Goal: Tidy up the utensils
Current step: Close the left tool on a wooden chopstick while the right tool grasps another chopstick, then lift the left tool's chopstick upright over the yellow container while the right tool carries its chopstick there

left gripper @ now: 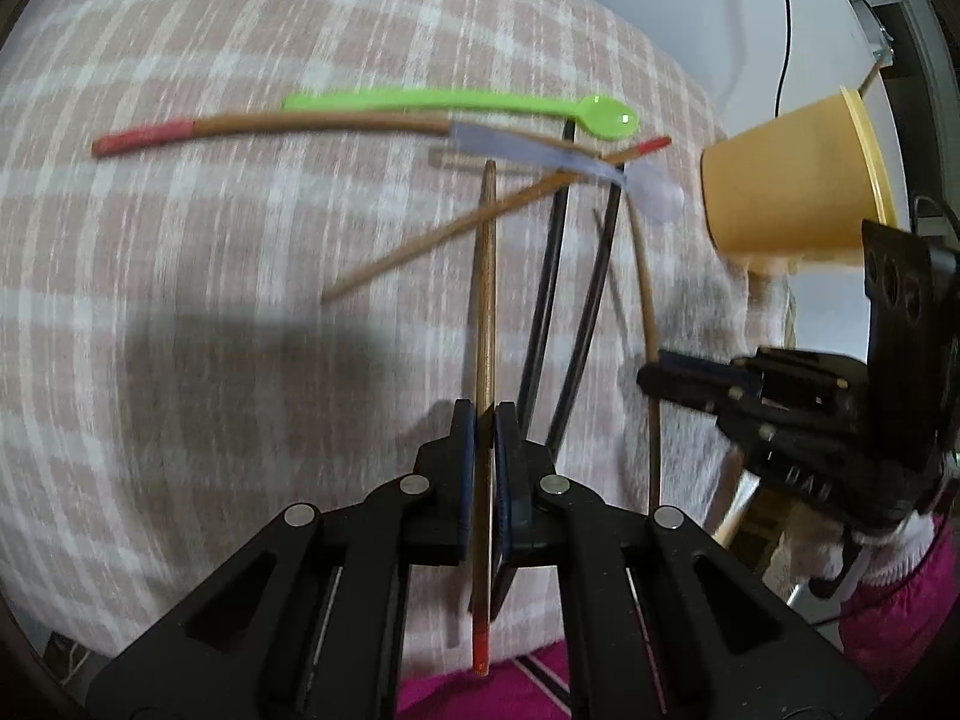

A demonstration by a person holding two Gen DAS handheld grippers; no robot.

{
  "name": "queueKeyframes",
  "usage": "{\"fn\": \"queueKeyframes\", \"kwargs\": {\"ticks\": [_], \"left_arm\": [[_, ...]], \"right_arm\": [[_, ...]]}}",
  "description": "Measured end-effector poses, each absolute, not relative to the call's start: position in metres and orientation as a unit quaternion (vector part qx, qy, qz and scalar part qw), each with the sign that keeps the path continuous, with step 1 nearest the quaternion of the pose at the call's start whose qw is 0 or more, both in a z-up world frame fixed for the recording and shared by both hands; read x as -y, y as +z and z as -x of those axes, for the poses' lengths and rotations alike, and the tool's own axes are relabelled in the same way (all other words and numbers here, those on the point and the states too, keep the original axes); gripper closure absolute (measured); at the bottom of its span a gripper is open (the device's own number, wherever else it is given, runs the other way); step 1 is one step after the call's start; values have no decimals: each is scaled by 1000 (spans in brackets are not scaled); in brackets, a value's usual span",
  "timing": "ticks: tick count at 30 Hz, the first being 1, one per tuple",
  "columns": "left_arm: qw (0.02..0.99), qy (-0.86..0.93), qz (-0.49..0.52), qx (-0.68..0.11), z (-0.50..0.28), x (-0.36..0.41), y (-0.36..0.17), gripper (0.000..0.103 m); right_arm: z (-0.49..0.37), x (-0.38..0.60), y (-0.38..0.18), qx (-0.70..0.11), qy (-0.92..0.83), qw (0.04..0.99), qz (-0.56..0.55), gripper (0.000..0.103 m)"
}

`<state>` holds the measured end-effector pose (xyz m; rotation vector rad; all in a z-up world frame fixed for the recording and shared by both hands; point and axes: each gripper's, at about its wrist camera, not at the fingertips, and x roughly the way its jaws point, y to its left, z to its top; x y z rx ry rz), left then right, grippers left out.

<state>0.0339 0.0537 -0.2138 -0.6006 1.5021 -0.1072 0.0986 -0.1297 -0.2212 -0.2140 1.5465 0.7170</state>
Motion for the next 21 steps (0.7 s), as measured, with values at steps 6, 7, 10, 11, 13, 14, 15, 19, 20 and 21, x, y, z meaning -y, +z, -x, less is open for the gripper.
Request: {"fn": "queueKeyframes", "kwargs": {"ticks": [6,7,10,11,13,14,15,19,20,21], "left_arm": [[682,-53,273,-676,-17,-47,-214,99],[682,-52,275,-676,-15,-46,-214,99],[683,-54,283,-671,-13,-39,-212,99],[684,-56,286,-669,-12,-37,-209,99],[688,-58,289,-663,-12,-33,-205,99],[690,-59,290,-661,-11,-32,-202,99],[692,-60,292,-658,-10,-32,-200,99],[698,-59,299,-648,-9,-36,-192,99],[701,-58,300,-644,-10,-38,-188,99],[704,-58,300,-641,-10,-40,-185,99]], "right_arm": [[-92,144,-217,-683,310,658,76,98],[-90,148,-217,-682,308,659,73,98],[-87,155,-214,-681,303,664,56,98],[-86,158,-213,-680,300,667,49,98],[-84,161,-211,-679,297,670,40,98],[-83,162,-209,-678,296,672,38,98],[-81,163,-208,-676,296,674,37,98],[-78,168,-198,-668,293,683,33,98],[-77,168,-196,-666,293,685,31,98],[-76,170,-191,-663,292,689,28,98]]}}
